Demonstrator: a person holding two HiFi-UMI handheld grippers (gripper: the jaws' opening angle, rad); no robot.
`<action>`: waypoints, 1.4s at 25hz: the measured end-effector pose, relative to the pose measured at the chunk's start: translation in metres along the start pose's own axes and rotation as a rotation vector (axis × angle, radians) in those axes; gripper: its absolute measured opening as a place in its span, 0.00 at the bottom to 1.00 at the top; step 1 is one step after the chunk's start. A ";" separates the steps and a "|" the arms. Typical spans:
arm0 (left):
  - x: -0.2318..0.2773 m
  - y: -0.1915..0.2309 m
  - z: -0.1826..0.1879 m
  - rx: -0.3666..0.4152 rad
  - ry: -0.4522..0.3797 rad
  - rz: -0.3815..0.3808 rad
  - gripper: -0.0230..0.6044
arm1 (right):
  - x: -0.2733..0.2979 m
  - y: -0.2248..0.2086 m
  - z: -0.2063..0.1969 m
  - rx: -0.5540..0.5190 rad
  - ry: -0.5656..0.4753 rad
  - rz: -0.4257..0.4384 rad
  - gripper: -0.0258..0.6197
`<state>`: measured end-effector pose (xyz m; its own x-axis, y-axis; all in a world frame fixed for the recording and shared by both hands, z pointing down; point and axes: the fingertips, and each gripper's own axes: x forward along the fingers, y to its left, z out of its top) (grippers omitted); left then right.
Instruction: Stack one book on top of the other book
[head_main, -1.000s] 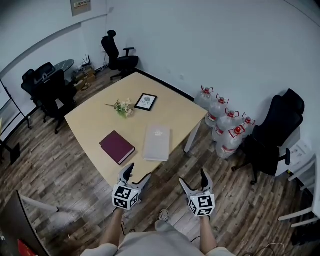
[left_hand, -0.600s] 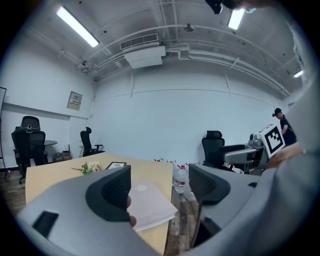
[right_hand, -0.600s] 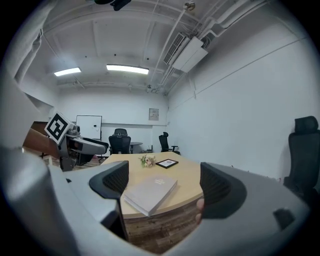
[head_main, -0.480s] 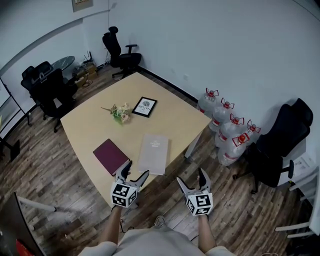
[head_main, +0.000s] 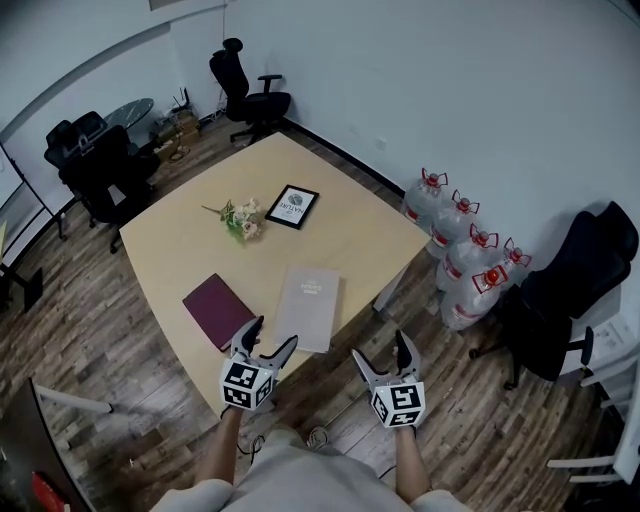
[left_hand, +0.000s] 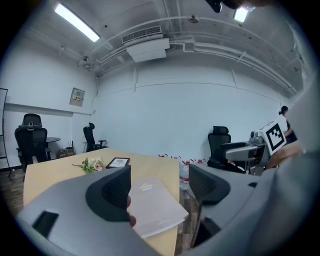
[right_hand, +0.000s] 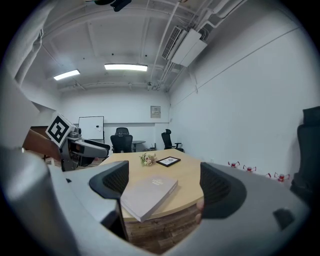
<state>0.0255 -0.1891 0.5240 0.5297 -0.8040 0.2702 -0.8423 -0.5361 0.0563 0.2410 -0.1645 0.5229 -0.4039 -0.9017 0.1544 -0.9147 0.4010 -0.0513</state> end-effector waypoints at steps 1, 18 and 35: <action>0.001 0.002 -0.003 -0.003 0.006 0.001 0.61 | 0.002 0.001 -0.002 0.004 0.003 0.002 0.71; 0.037 0.040 -0.030 -0.054 0.073 -0.046 0.61 | 0.049 0.005 -0.022 0.028 0.082 -0.021 0.71; 0.054 0.066 -0.079 -0.161 0.169 -0.180 0.61 | 0.098 0.046 -0.046 0.069 0.176 -0.077 0.71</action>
<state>-0.0097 -0.2474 0.6179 0.6592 -0.6382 0.3977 -0.7485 -0.6077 0.2656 0.1603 -0.2270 0.5809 -0.3296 -0.8843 0.3307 -0.9440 0.3146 -0.0997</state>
